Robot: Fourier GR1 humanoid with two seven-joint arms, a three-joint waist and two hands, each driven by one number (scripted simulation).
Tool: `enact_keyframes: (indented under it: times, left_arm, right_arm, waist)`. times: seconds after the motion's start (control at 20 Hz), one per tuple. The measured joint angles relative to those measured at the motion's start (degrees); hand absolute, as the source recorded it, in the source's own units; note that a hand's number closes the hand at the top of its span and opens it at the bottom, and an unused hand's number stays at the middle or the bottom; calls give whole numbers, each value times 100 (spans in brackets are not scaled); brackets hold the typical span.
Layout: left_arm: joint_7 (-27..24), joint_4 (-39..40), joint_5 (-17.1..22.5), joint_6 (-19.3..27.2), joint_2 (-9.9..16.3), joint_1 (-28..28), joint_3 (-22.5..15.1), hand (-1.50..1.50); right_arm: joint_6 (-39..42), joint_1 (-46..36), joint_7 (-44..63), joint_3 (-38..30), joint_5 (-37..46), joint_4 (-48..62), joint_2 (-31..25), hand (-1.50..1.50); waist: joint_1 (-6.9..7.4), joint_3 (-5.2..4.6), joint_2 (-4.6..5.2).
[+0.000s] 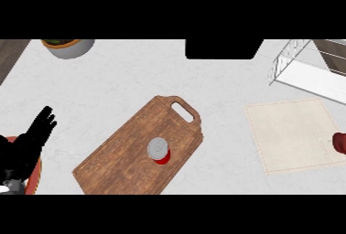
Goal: Pick the croissant from the placemat and place it in the tiered shelf
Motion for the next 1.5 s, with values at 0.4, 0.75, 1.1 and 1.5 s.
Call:
enact_keyframes:
  times: [0.4, 0.75, 1.1, 1.5]
  left_arm:
    - [151, -266, -77, -27, -51, 33, 37, 0]
    - [211, -262, -114, -64, -95, -33, 114, 0]
    - [212, -248, -259, -11, -271, -85, 47, 0]
    - [132, -98, -348, -57, -294, -176, 103, 0]
  right_arm:
    - [-448, -664, -577, 603, 572, 1452, -660, 150]
    - [-1136, -967, -1334, 1097, 1316, 2760, -910, 150]
    - [-1842, -1458, -2092, 1416, 1861, 4255, -964, 150]
    - [-2604, -1891, -2914, 1430, 2169, 6022, -895, 150]
  waist:
    - [47, 3, 13]
    - [59, 4, 24]
    - [84, 5, 31]
    - [102, 7, 44]
